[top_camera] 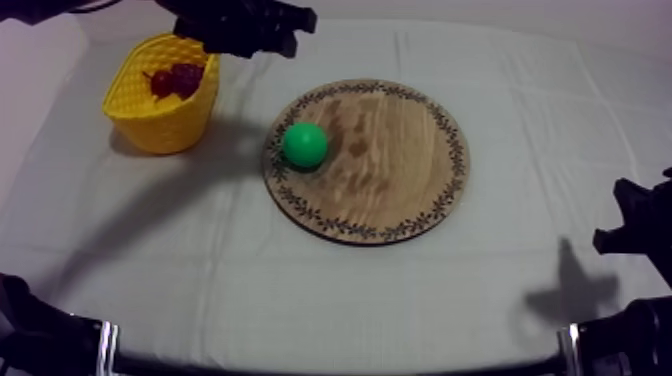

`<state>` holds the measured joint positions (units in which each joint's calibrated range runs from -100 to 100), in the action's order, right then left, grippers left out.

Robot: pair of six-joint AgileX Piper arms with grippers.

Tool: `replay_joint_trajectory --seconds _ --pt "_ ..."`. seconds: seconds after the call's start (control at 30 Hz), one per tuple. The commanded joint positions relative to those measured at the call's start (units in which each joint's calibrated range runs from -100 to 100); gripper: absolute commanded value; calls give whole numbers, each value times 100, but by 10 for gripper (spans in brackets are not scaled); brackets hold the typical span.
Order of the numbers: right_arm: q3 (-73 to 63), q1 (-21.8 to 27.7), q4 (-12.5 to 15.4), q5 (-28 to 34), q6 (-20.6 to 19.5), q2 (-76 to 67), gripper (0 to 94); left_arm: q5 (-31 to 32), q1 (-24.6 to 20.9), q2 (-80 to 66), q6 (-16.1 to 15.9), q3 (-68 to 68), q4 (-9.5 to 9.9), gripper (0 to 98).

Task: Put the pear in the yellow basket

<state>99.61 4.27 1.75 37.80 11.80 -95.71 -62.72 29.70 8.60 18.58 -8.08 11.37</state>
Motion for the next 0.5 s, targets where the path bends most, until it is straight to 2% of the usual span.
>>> replay_joint_trajectory --seconds 0.0,0.2,0.47 --pt "5 1 -2 -6 -1 -5 5 -258 -3 18 -31 83 -53 760" --pt "5 1 -2 -6 -4 -5 5 -650 25 46 -147 138 -142 902" --pt "5 1 -2 -6 -1 -5 5 -878 78 169 -155 40 -195 939"
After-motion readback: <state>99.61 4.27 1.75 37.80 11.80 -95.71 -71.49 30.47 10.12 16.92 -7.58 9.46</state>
